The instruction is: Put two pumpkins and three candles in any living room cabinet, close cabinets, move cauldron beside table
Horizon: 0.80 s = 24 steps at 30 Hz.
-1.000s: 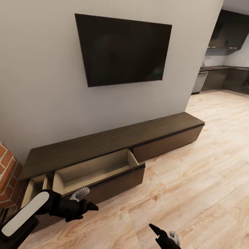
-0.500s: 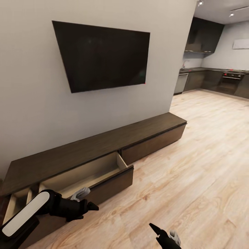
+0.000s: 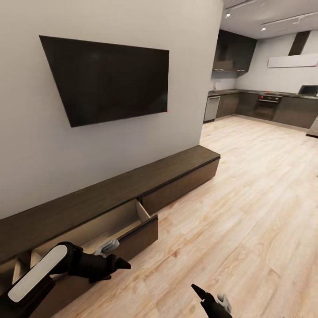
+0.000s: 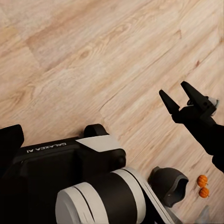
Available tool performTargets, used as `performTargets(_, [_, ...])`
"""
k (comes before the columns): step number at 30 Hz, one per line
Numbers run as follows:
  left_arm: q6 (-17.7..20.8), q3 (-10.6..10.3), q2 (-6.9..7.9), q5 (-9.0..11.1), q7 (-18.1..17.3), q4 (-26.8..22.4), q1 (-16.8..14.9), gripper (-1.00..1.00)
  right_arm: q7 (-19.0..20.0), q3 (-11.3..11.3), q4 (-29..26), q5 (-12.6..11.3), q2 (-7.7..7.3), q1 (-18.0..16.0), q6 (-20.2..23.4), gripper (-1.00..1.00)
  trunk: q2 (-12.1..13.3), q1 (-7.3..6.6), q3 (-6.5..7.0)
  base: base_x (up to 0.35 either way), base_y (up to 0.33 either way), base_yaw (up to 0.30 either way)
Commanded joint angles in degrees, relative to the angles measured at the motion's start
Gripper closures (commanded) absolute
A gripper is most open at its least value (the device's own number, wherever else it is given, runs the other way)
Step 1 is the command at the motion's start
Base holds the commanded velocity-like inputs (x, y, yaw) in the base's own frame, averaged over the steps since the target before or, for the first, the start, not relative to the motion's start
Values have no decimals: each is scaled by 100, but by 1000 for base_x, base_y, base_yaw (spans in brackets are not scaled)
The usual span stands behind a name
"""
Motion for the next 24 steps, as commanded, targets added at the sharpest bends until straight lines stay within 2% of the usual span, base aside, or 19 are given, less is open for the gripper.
performTargets(1, [-7,-7,4,59,60,-6,-3,-100,29,27,11,-60,-1,-6,59,-100,39,-23,20,0,0,-229])
performTargets(9, [-7,-7,3,59,61,-5,-4,-100,39,27,11,-63,-1,-6,59,-100,360,-199,216,0,0,-228])
performTargets(15, [-7,-7,10,59,58,3,-6,-100,245,27,14,-63,-6,-6,59,-100,600,-330,364,0,0,-221])
performTargets(24, [-7,-1,9,59,55,5,-4,-100,287,21,55,-76,-12,-6,66,-100,961,-528,588,0,0,-220])
